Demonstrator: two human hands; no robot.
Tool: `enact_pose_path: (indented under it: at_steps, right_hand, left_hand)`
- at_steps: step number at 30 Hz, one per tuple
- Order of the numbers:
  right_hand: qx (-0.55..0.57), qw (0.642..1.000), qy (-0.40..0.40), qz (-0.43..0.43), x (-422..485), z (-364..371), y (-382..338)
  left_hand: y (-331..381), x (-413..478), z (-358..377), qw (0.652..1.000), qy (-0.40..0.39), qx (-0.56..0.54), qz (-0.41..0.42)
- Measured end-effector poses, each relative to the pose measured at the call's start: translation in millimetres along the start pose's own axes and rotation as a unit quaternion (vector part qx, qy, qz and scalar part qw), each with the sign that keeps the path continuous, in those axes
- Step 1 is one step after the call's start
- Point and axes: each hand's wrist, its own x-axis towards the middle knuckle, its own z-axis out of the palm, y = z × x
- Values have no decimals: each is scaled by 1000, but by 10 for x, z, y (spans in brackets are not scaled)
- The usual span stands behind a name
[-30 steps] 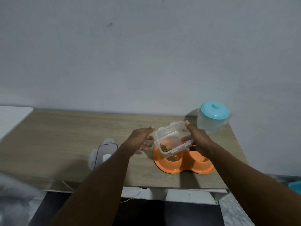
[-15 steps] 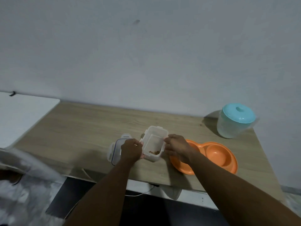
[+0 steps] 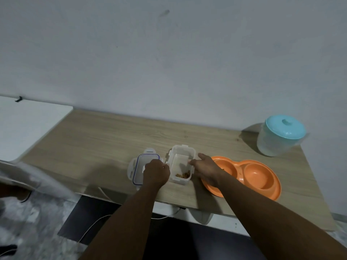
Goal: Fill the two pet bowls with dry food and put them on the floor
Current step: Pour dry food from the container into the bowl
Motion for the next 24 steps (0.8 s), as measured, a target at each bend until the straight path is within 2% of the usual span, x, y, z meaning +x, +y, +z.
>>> enact_pose_path:
  at_steps: [4, 7, 12, 15, 18, 20, 24]
  right_hand:
    - [-22, 998, 60, -14, 0, -139, -86]
    - [-30, 988, 138, -60, -79, -408, -178]
    - [15, 963, 251, -96, -311, -1187, -174]
    - [46, 925, 363, -100, -443, -1726, -39]
    - [94, 891, 436, -84, -544, -2169, 64]
    - [126, 883, 447, -72, -547, -2420, 89]
    - [174, 892, 414, -60, -437, -2746, 36]
  left_hand:
    - [194, -15, -164, 995, 70, -5, 76]
    - [459, 75, -148, 988, 63, -10, 138]
    - [1090, 53, 225, 973, -52, 29, 224]
    - [1448, -160, 541, 936, -135, 121, 301]
    - [1706, -371, 864, 889, -176, 217, 363]
    - [1789, -419, 1082, 870, -206, 239, 378]
    - [1854, -342, 1361, 850, -244, 273, 378]
